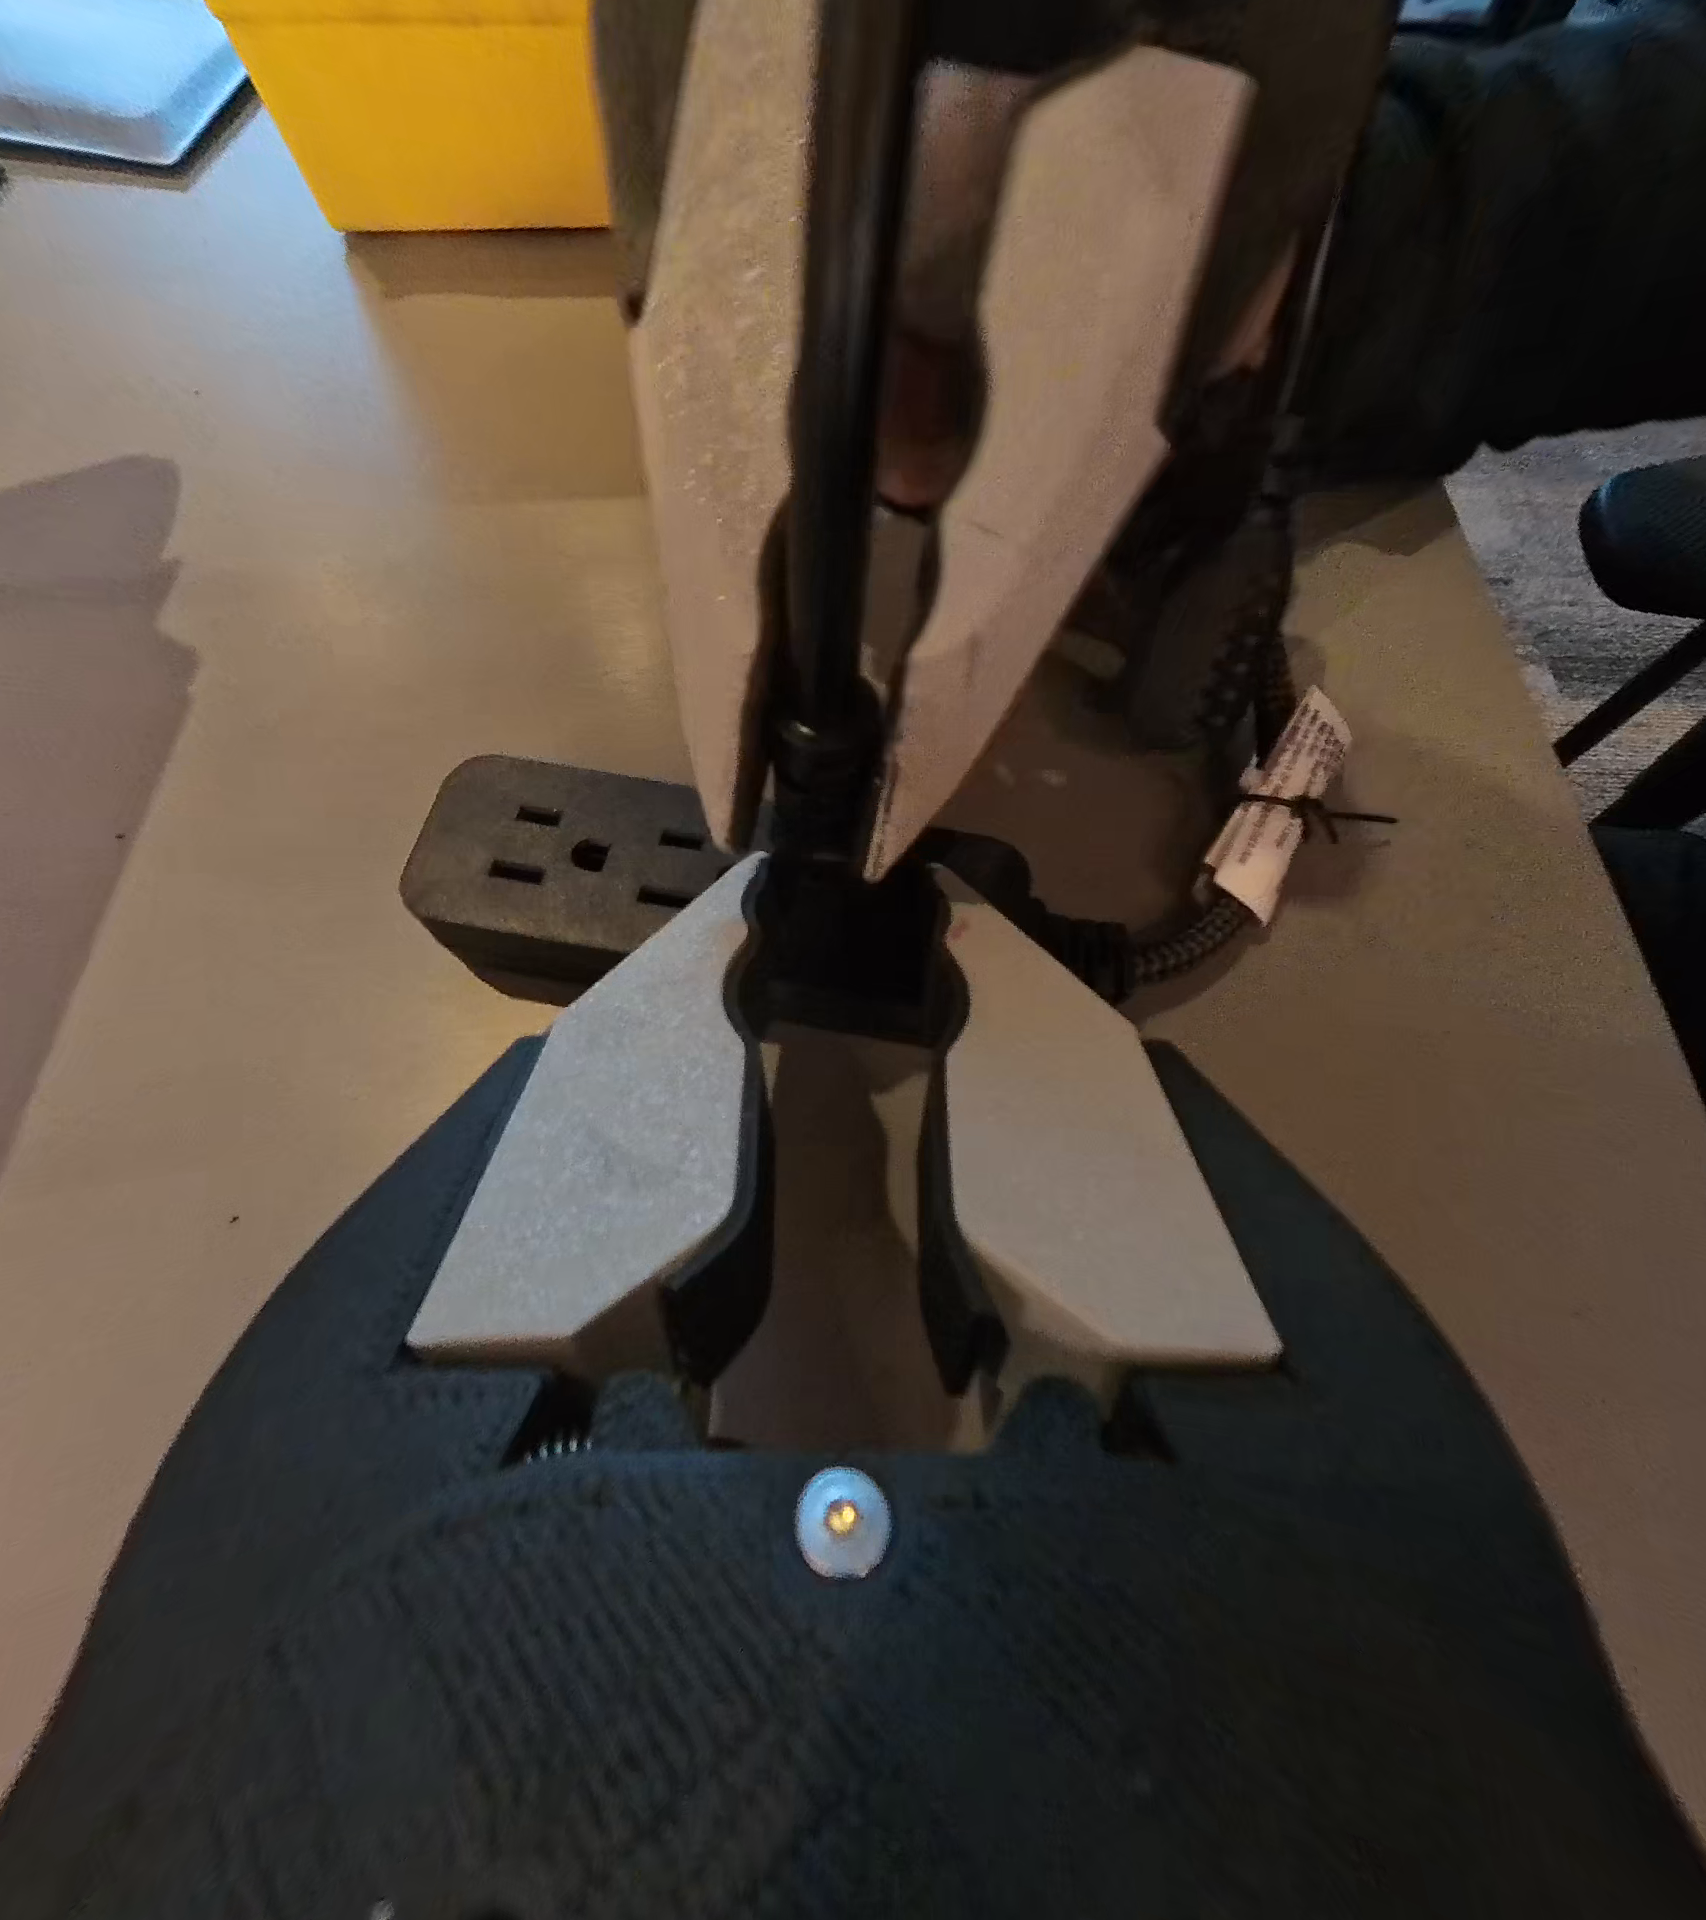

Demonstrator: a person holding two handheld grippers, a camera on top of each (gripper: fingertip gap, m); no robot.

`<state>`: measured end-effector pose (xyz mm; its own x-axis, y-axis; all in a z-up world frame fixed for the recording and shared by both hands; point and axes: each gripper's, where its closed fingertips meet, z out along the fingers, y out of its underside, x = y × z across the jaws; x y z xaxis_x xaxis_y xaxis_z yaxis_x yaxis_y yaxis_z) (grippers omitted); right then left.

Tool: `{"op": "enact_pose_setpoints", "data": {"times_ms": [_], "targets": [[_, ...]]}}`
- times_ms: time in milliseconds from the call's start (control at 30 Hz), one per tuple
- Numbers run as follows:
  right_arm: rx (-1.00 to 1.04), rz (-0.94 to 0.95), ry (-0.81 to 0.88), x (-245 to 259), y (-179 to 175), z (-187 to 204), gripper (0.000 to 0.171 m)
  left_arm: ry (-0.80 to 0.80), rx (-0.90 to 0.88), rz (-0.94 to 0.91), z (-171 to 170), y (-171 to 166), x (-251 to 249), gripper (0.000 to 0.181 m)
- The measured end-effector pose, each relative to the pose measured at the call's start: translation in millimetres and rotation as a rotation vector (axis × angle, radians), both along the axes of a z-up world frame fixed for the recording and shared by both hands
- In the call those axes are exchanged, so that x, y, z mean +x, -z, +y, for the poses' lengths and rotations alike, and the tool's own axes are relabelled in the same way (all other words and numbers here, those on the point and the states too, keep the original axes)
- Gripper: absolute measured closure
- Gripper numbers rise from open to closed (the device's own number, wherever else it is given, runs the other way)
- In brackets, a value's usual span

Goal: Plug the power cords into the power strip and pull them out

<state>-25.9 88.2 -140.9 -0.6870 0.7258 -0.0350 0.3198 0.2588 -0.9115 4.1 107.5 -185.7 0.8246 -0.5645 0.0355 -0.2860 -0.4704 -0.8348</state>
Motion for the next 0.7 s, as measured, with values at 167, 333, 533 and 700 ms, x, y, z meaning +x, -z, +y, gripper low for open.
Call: {"op": "enact_pose_setpoints", "data": {"times_ms": [167, 333, 533, 700], "targets": [[-0.256, -0.128, -0.037, -1.6, -2.5, -0.3, 0.157, -0.013, 0.002, 0.001, 1.8, -0.1, -2.9, 0.156], [0.244, 0.147, 0.013, 1.1, -0.5, 0.2, 0.158, -0.004, 0.002, -0.002, 1.4, -0.2, -1.7, 0.156], [0.465, 0.261, 0.035, 6.2, 0.8, 1.2, 0.158, 0.017, -0.002, -0.009, 0.0, -0.5, 3.4, 0.156], [-0.195, -0.078, 0.001, 2.3, 0.5, 2.9, 0.158, -0.014, 0.003, 0.002, 1.8, -0.4, -0.7, 0.156]]}}
